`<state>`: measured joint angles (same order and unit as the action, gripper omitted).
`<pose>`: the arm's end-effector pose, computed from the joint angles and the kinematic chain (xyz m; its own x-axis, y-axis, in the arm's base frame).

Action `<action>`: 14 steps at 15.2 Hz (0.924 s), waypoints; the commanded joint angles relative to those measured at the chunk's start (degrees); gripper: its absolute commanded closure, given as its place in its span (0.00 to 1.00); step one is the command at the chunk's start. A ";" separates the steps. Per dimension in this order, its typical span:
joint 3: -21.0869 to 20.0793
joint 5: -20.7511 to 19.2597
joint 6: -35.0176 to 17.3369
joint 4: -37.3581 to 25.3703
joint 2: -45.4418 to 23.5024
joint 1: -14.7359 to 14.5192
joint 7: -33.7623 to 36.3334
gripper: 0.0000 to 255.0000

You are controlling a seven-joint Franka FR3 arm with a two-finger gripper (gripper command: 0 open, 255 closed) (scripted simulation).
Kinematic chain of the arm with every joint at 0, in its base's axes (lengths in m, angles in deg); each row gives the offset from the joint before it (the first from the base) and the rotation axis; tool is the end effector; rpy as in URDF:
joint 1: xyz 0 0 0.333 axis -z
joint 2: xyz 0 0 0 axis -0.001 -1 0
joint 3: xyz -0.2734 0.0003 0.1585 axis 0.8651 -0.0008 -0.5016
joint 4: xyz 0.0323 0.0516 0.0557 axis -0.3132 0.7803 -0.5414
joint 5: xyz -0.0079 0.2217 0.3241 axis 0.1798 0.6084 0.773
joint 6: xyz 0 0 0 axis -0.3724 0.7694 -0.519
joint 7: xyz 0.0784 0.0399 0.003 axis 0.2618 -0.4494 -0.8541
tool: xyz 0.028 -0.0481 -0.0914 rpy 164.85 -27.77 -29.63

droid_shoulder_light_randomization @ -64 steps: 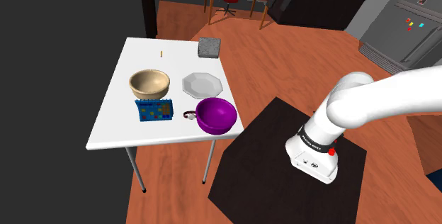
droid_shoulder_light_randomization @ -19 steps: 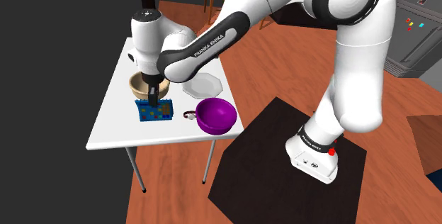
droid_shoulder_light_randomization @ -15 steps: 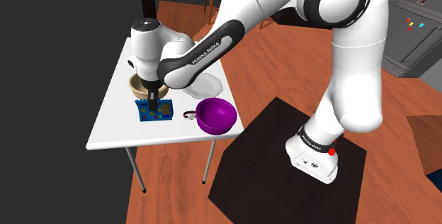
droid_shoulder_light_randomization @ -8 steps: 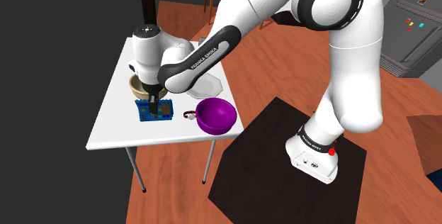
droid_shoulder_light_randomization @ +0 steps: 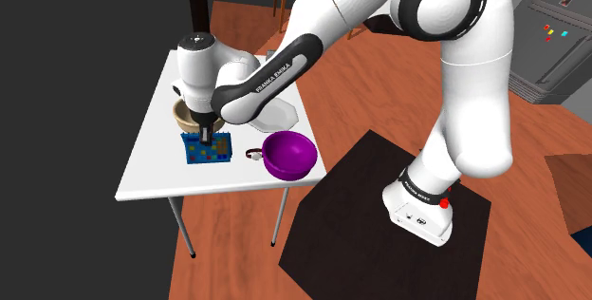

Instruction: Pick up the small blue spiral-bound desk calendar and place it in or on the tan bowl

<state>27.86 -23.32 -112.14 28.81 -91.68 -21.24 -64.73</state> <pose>0.5573 0.3382 0.2356 0.6430 0.7650 0.0359 0.7548 -0.6410 0.1394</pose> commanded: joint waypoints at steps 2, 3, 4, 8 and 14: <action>-0.07 0.02 -0.01 -0.03 -0.11 -0.06 -0.01 1.00; -0.07 0.03 0.00 -0.06 -0.12 -0.05 -0.03 1.00; -0.07 0.02 0.02 -0.10 -0.15 -0.09 0.01 1.00; -0.52 0.67 1.53 0.02 1.52 0.23 -0.59 1.00; -1.33 1.98 4.80 -0.38 4.49 0.74 -1.78 1.00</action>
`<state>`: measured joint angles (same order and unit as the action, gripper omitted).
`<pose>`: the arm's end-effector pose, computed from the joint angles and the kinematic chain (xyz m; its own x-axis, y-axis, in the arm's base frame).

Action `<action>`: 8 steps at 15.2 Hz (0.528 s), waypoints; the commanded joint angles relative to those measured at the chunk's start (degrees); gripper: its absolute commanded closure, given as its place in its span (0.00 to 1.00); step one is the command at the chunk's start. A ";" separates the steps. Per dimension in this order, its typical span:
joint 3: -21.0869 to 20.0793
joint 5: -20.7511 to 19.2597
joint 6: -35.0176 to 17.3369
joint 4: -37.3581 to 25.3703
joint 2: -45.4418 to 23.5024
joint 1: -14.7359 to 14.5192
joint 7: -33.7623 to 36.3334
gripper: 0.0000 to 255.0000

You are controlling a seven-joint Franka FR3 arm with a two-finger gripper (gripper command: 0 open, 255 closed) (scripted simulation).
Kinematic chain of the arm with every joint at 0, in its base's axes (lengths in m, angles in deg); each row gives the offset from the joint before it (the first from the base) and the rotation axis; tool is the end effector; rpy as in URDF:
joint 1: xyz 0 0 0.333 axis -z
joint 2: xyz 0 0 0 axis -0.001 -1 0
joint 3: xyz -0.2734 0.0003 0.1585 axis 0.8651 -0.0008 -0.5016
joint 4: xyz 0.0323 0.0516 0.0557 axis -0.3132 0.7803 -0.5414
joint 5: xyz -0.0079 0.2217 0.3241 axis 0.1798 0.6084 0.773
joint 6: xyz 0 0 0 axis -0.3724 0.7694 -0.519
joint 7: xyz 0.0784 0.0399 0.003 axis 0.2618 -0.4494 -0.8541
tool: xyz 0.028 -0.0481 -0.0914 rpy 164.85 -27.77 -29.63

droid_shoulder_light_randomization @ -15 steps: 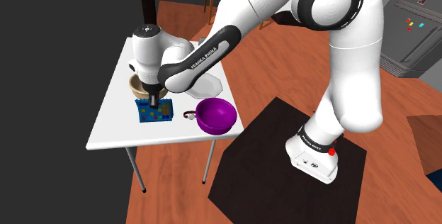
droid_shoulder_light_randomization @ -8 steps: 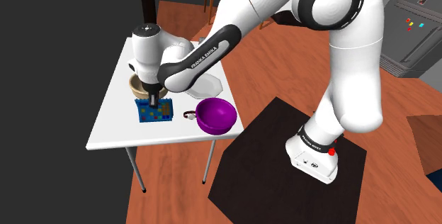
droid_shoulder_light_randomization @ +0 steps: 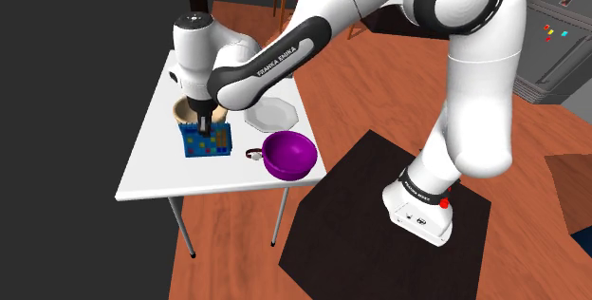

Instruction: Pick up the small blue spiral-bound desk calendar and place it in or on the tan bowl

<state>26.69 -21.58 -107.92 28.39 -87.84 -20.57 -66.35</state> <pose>0.5570 0.3393 0.2761 0.6414 0.7664 0.0349 0.7564 -0.6394 0.1378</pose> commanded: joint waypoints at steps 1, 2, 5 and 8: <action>-0.28 0.45 1.14 -0.08 1.12 0.14 -0.36 1.00; -0.40 0.67 1.70 -0.20 1.58 0.22 -0.55 1.00; -0.73 1.30 3.42 -0.65 2.91 0.42 -1.13 1.00; -1.03 1.91 5.18 -1.22 4.17 0.59 -1.70 1.00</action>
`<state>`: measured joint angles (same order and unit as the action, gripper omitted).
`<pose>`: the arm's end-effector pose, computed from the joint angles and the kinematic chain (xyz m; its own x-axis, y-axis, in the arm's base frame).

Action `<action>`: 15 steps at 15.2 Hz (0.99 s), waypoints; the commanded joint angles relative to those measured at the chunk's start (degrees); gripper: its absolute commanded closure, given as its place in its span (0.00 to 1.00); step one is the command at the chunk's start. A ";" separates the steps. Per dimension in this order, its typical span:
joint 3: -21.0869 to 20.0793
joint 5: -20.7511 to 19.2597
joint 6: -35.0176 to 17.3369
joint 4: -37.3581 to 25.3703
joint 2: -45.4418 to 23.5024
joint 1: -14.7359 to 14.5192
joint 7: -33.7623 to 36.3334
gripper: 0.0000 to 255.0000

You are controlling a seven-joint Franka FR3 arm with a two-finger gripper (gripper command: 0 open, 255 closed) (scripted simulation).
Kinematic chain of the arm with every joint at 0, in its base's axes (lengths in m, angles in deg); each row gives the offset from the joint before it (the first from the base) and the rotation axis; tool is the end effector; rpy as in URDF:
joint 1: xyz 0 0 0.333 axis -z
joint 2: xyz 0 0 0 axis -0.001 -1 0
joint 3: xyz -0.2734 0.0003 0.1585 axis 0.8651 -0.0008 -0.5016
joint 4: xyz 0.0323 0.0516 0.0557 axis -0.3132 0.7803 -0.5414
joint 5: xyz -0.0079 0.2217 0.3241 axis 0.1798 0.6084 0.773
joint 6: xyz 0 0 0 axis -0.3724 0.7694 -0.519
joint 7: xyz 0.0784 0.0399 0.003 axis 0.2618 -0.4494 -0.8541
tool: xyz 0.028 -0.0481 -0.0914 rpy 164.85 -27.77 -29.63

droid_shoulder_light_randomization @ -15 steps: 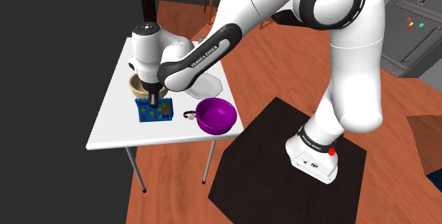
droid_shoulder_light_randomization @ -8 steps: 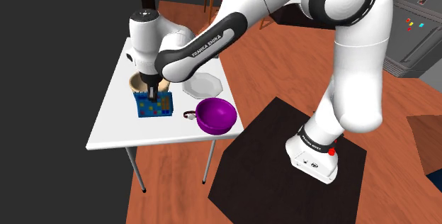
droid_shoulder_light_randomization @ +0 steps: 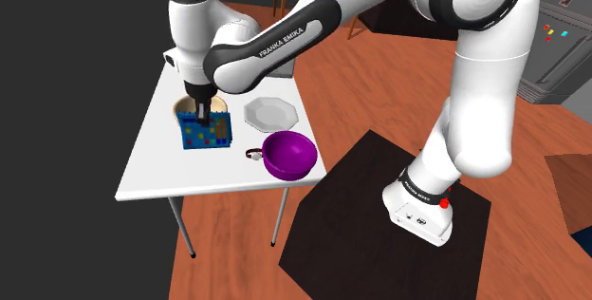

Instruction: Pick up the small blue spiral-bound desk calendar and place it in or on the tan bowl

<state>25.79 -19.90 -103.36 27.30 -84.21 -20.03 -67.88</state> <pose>0.5568 0.3393 0.3184 0.6414 0.7664 0.0348 0.7564 -0.6394 0.1380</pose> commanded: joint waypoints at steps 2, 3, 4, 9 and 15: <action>-0.31 0.62 1.82 -0.58 1.32 0.15 -0.53 1.00; -0.39 0.81 2.43 -0.82 1.71 0.19 -0.72 1.00; -0.48 1.00 3.04 -1.08 2.08 0.24 -0.89 1.00; -0.84 1.89 6.14 -2.56 3.82 0.42 -1.76 1.00; -1.18 2.82 10.01 -4.78 5.57 0.55 -2.71 1.00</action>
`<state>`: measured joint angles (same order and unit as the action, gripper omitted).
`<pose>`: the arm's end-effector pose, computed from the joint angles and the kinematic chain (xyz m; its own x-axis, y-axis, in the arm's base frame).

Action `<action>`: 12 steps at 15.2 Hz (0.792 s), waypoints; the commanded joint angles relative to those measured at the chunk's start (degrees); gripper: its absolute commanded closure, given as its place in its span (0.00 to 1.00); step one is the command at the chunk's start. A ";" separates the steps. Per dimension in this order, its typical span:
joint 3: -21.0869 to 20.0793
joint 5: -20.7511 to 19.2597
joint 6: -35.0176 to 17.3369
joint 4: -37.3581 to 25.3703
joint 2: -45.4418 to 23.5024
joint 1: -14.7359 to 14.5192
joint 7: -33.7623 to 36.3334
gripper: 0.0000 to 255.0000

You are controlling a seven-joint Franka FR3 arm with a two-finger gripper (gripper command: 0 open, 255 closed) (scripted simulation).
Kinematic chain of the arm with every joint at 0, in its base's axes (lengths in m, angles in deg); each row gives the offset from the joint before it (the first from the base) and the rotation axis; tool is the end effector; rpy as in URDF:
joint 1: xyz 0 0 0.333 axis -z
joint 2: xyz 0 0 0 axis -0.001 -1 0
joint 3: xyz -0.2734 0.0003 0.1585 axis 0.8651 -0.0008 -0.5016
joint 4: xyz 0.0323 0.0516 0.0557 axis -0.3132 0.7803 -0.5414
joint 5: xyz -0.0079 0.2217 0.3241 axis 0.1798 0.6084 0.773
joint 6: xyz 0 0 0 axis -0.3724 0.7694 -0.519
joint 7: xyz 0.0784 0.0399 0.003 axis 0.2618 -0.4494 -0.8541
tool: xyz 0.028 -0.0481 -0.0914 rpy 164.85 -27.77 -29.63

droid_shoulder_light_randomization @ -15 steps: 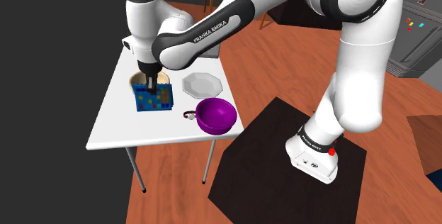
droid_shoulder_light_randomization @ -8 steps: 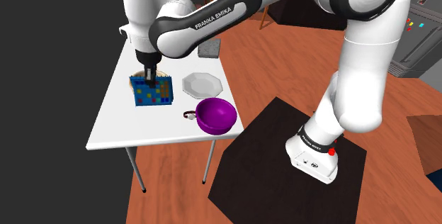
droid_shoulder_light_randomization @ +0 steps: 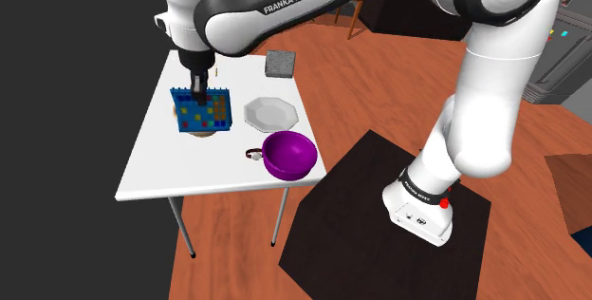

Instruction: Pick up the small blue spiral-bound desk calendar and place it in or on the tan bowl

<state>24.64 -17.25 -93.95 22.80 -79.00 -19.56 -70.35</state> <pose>0.5563 0.3403 0.3982 0.6415 0.7663 0.0349 0.7563 -0.6395 0.1379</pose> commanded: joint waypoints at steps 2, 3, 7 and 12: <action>0.28 0.25 1.44 -2.18 -0.55 0.61 -1.38 1.00; 0.60 0.31 2.30 -4.16 -1.55 1.13 -2.49 1.00; 1.76 0.52 6.21 -13.21 -6.19 2.99 -6.83 1.00; 3.05 0.64 12.69 -28.17 -14.08 4.79 -12.07 1.00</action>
<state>27.38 -16.61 -82.98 -1.19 -90.78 -15.15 -81.10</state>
